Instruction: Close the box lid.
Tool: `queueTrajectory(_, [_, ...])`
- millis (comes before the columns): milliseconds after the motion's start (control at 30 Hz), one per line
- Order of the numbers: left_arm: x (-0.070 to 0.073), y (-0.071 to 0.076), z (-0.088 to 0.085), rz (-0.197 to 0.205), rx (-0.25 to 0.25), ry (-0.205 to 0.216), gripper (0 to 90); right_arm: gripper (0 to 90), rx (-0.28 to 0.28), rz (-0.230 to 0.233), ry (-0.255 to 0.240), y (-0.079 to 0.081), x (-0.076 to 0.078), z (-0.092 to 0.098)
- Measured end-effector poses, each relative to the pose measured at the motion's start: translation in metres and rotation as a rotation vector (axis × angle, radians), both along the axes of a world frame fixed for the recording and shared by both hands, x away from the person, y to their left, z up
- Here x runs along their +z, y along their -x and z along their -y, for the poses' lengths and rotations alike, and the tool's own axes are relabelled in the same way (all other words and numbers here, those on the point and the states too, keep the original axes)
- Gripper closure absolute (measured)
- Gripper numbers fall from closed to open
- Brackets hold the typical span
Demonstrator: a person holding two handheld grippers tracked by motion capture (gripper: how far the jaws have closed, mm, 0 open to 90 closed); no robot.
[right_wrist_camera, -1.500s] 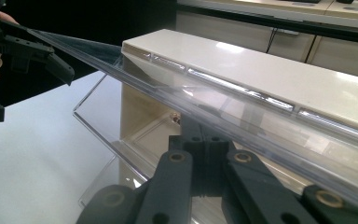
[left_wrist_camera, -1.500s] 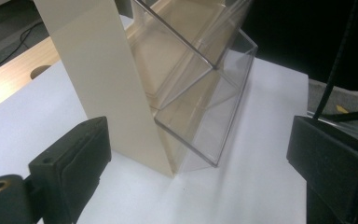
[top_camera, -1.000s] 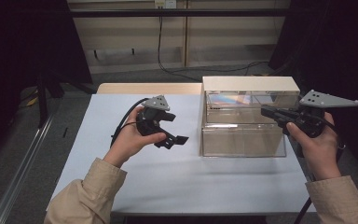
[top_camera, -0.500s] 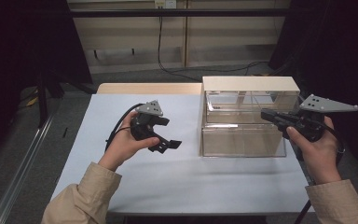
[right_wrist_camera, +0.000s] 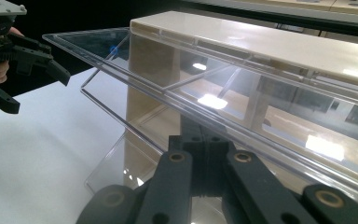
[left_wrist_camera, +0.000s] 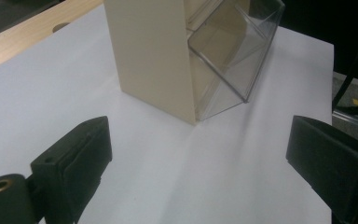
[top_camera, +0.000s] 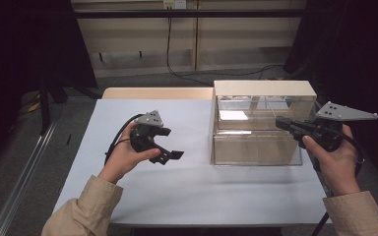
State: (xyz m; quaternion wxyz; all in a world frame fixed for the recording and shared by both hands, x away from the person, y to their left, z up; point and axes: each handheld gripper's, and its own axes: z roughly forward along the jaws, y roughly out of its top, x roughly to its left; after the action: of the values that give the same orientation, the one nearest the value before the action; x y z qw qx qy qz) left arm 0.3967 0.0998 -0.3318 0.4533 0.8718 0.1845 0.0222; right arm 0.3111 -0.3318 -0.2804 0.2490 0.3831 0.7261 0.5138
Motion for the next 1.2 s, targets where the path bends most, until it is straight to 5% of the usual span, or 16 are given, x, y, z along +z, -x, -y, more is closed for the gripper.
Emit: queueTrajectory(1200, [-0.024, 0.006, -0.043, -0.009, 0.041, -0.037, 6.7, 90.0, 0.008, -0.004, 0.0, 0.008, -0.01, -0.001])
